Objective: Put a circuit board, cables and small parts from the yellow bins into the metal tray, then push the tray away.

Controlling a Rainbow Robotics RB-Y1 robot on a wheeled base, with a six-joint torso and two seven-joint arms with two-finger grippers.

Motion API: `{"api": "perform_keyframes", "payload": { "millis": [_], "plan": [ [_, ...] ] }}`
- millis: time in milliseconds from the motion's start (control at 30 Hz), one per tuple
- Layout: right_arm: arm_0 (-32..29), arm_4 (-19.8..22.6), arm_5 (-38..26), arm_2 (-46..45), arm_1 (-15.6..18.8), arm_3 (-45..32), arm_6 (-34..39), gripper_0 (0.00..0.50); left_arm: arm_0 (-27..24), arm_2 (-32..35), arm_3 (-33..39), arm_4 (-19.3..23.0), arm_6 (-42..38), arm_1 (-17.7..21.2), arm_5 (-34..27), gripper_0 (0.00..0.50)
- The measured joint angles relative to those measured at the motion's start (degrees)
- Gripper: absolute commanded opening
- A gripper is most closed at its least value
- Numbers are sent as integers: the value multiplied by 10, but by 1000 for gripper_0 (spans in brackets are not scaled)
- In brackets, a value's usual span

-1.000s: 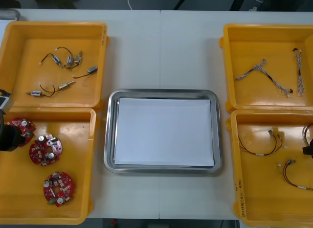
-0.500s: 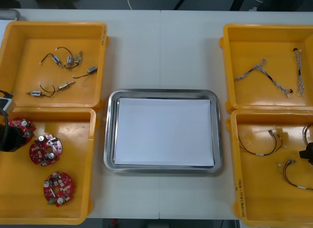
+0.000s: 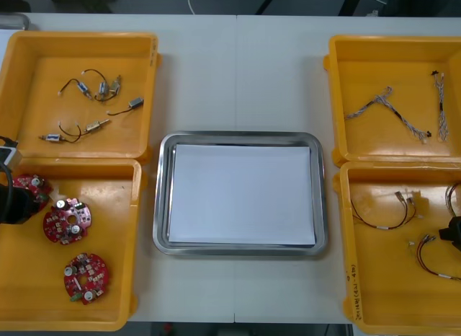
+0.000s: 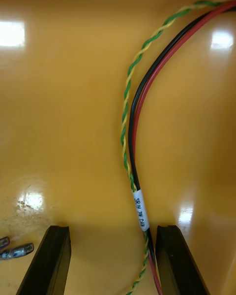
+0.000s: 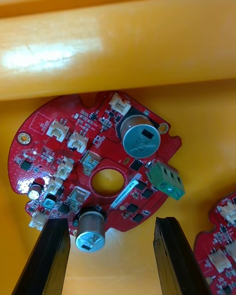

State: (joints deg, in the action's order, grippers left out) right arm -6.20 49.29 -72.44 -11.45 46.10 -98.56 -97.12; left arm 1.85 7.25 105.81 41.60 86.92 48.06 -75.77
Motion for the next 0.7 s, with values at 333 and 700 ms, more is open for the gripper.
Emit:
{"api": "perform_keyframes", "payload": {
  "millis": [333, 700],
  "plan": [
    [-2, 3, 23, 5, 4, 5, 0, 500, 0, -5, -3, -3, 0, 0, 8, 500],
    [-2, 3, 25, 9, 7, 5, 0, 0, 1, -6, -5, -4, 0, 0, 12, 477]
  ]
}}
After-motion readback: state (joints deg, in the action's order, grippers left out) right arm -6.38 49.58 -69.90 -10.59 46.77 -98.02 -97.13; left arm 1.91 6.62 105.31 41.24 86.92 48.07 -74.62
